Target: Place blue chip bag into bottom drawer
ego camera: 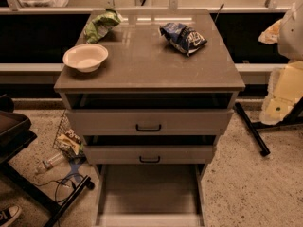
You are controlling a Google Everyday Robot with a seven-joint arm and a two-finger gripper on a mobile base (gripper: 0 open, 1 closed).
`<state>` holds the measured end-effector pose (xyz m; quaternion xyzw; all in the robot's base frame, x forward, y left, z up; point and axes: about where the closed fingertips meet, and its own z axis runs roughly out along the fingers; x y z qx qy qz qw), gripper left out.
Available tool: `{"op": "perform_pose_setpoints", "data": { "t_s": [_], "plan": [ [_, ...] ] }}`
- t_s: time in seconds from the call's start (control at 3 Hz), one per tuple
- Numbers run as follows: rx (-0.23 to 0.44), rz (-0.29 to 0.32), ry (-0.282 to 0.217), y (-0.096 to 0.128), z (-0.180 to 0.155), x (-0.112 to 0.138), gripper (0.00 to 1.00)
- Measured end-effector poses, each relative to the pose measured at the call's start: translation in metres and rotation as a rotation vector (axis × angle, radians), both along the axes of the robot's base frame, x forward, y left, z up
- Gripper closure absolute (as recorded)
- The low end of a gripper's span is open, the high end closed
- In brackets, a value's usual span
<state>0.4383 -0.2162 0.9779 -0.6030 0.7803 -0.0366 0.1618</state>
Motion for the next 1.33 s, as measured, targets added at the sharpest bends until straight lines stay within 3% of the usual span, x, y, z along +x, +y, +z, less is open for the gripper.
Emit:
{"op": "perform_pose_setpoints", "data": {
  "t_s": [0.67,1.0,1.33],
  "plan": [
    [-0.024,-0.025,-0.026,0.005,-0.005,0.012,0.0],
    [-0.067,-0.139,-0.162,0.008,-0.021,0.064,0.0],
    [-0.067,-0.257,-0.305,0.002,-0.03,0.114,0.0]
  ]
}}
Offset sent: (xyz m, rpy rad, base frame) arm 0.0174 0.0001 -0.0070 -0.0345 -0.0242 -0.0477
